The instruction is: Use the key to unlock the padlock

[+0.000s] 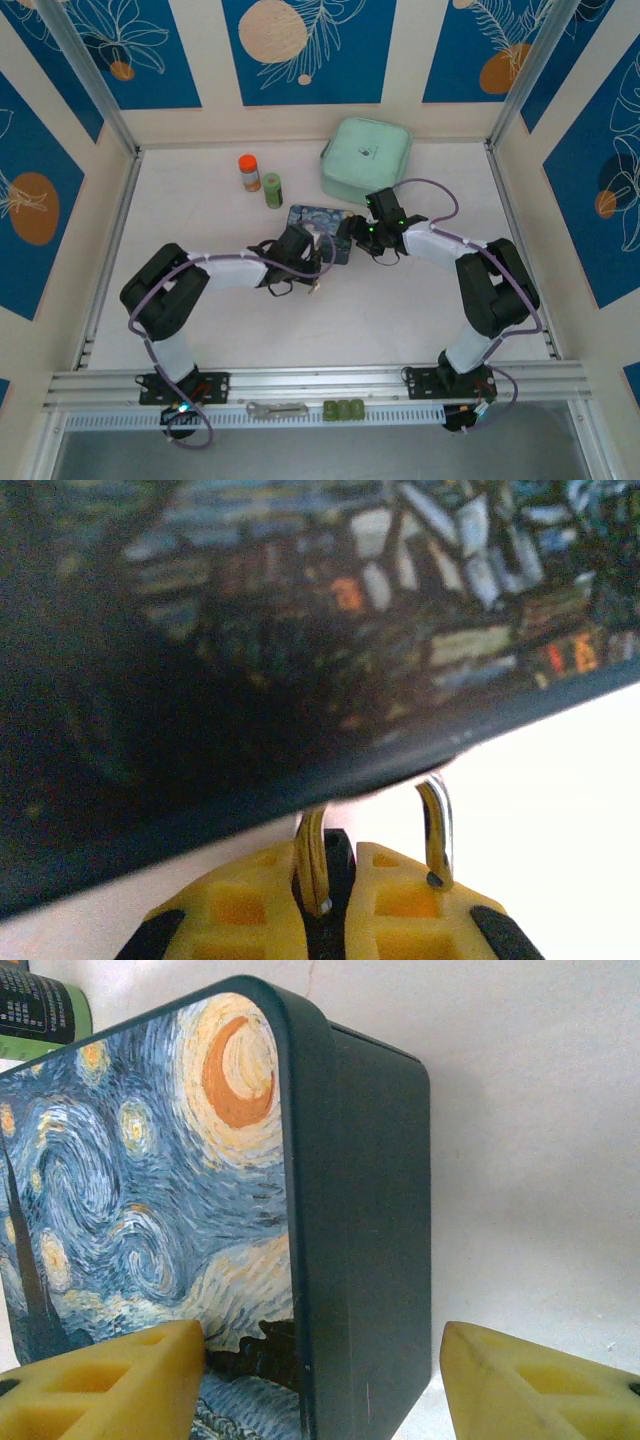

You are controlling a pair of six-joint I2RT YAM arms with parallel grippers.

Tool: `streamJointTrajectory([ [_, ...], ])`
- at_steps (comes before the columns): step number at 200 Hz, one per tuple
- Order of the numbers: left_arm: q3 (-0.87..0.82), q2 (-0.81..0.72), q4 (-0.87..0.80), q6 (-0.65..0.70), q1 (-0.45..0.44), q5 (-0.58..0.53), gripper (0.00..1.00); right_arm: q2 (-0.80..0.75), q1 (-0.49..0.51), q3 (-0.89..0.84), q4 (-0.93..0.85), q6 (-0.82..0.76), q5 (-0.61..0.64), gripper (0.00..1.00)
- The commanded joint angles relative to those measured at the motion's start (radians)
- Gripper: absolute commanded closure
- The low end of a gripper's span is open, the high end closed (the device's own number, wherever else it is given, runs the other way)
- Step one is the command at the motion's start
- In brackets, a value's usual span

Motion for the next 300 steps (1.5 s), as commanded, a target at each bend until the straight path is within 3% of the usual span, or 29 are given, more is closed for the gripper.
streamJointTrajectory([
  [1,0.017,-0.045,-0.231,0.004,-0.011,-0.194,1.00,0.032,-0.008,-0.003,-0.033,-0.011,0.003,0.36],
  [34,0.135,-0.010,-0.444,0.104,-0.096,-0.457,1.00,0.043,-0.011,-0.001,-0.020,-0.011,-0.009,0.36],
  [71,0.289,0.167,-0.596,0.143,-0.175,-0.600,0.74,0.054,-0.012,0.000,-0.010,-0.007,-0.017,0.36],
  [92,0.297,0.179,-0.585,0.125,-0.195,-0.555,0.54,0.060,-0.012,0.003,-0.010,-0.007,-0.018,0.37],
  [113,0.228,0.065,-0.502,0.092,-0.193,-0.433,0.37,0.064,-0.011,0.002,-0.008,-0.009,-0.020,0.37],
  [149,0.120,-0.186,-0.403,0.042,-0.156,-0.283,0.20,0.065,-0.011,0.015,-0.019,-0.017,-0.023,0.37],
  [178,0.003,-0.299,-0.234,-0.011,-0.028,-0.024,0.20,0.060,-0.011,0.025,-0.035,-0.029,-0.015,0.37],
  [210,-0.130,-0.298,0.028,-0.094,0.092,0.242,0.29,0.060,-0.006,0.027,-0.040,-0.029,-0.011,0.36],
  [242,-0.153,-0.215,0.067,-0.068,0.128,0.268,0.40,0.067,0.002,0.040,-0.051,-0.031,-0.009,0.37],
  [300,-0.102,-0.044,0.071,-0.002,0.148,0.216,0.45,0.062,0.014,0.054,-0.071,-0.034,0.006,0.37],
])
